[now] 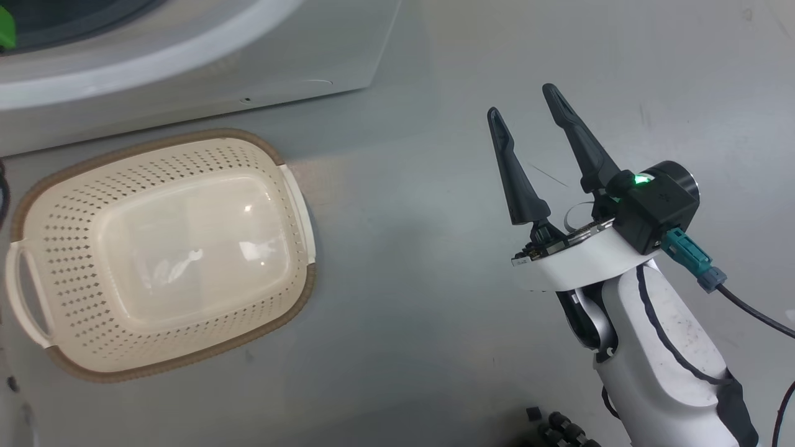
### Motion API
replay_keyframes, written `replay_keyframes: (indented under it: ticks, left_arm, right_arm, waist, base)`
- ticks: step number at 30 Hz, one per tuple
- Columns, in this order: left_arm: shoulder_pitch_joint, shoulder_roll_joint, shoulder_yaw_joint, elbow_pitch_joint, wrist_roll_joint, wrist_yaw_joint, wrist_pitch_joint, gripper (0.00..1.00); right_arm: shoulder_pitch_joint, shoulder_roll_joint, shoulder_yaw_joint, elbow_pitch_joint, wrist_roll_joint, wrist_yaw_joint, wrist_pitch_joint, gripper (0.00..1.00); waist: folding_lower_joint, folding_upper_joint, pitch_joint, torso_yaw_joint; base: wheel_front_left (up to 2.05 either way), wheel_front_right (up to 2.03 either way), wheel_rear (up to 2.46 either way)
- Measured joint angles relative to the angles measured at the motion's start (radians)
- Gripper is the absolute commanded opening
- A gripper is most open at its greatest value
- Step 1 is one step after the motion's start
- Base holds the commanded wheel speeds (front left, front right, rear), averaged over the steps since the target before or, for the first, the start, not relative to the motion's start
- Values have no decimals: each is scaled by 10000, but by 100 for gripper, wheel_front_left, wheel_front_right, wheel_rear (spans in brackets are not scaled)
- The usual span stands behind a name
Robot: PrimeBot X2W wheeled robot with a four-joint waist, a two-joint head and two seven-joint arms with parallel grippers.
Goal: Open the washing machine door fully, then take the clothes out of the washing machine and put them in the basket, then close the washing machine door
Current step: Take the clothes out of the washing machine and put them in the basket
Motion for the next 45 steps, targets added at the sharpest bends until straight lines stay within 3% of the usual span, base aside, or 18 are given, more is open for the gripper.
replay_keyframes:
  ticks: [13, 24, 25, 26, 35, 45]
  left_arm:
    - [-1291, 771, 81, 1473, 119, -67, 489, 100]
    - [-1788, 913, -86, 2568, 217, -142, 1170, 100]
    - [-1819, 913, -121, 2614, 232, -142, 1183, 41]
    - [-1850, 913, -138, 2663, 242, -142, 1189, 0]
    - [-2034, 909, -290, 3030, 301, -148, 1064, 0]
    - [-2032, 690, -543, 3219, 520, -364, -36, 0]
  right_arm:
    - [-326, 0, 303, -2, 374, -328, 0, 100]
    - [-443, 6, 495, 77, 374, -500, 0, 100]
    - [-462, 6, 504, 84, 374, -502, 0, 100]
    - [-477, 6, 510, 90, 374, -502, 0, 100]
    - [-604, 6, 537, 132, 366, -608, 0, 100]
    - [-605, 4, 405, 278, 245, -673, 0, 100]
  waist:
    - [0, 0, 1078, -1193]
    - [-1, 0, 1217, -1367]
    - [-1, 0, 1213, -1365]
    - [-1, 0, 1210, -1363]
    - [-1, 0, 1187, -1345]
    - [-2, 0, 997, -1098]
  base:
    - [0, 0, 0]
    - [0, 0, 0]
    - [0, 0, 0]
    - [0, 0, 0]
    - [0, 0, 0]
    - [0, 0, 0]
